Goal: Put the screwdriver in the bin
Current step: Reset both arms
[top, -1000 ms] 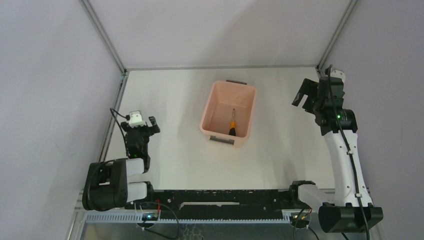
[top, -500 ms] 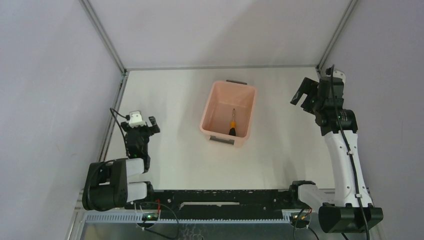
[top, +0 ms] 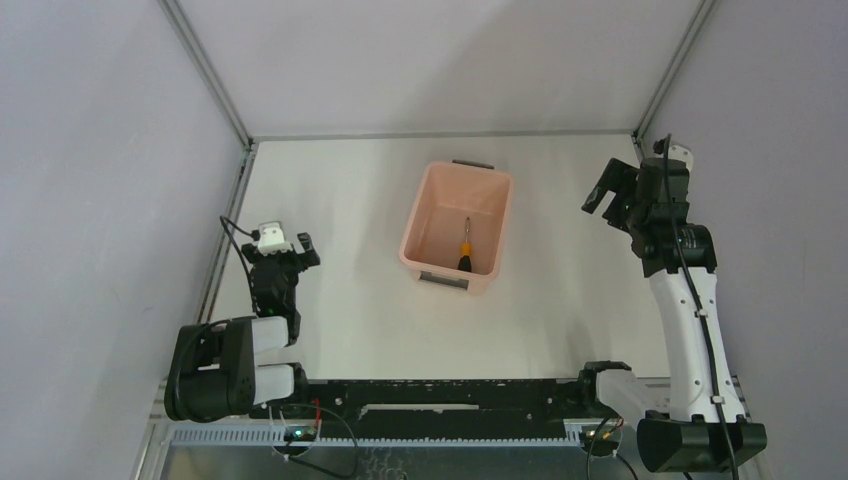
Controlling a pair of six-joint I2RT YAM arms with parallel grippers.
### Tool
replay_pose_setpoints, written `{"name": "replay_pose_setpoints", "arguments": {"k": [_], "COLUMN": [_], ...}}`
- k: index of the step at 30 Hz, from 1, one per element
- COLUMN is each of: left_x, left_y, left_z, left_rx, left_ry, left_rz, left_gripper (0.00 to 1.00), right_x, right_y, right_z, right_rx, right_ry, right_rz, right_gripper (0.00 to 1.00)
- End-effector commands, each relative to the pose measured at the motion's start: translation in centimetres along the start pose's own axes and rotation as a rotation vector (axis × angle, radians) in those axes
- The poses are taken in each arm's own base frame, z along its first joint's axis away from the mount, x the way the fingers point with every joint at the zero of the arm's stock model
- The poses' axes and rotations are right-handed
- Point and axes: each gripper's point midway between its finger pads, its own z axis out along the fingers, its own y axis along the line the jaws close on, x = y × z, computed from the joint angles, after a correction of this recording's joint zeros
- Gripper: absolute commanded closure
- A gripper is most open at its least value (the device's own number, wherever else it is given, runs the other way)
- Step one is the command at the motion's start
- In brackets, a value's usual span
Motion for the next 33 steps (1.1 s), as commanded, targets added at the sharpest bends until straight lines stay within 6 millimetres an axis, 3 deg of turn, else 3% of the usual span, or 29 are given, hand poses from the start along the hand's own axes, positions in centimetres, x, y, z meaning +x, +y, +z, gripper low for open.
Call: {"name": "replay_pose_setpoints", "arguments": {"k": [1,23,29,33], "left_x": [-3.2,-3.2,-3.1,-3.1], "left_y": [-0.2,-0.2,-0.1,-0.2], "left_z": [1.0,1.0,0.9,1.0], "left_rx": [-0.001,-0.002,-0.003,-0.002], "left_ry": [-0.091,-0.09,-0.09,-0.089], "left_rz": [0.007,0.007,0.007,0.007], "left_gripper": [0.0,0.0,0.0,0.0], "right_x": [0.4,0.3,0.5,1.0], "right_y": [-0.3,-0.2,-1.3,0.6], "right_z": [-0.1,-0.6,-1.6,-1.0], "right_rx": [-0.003,-0.017,0.025,-0.075], "right_ry": [-0.01,-0.053,-0.072,-0.041], "right_rz": [0.013,0.064,0.053,0.062], "right_gripper": [0.0,0.0,0.0,0.0]}}
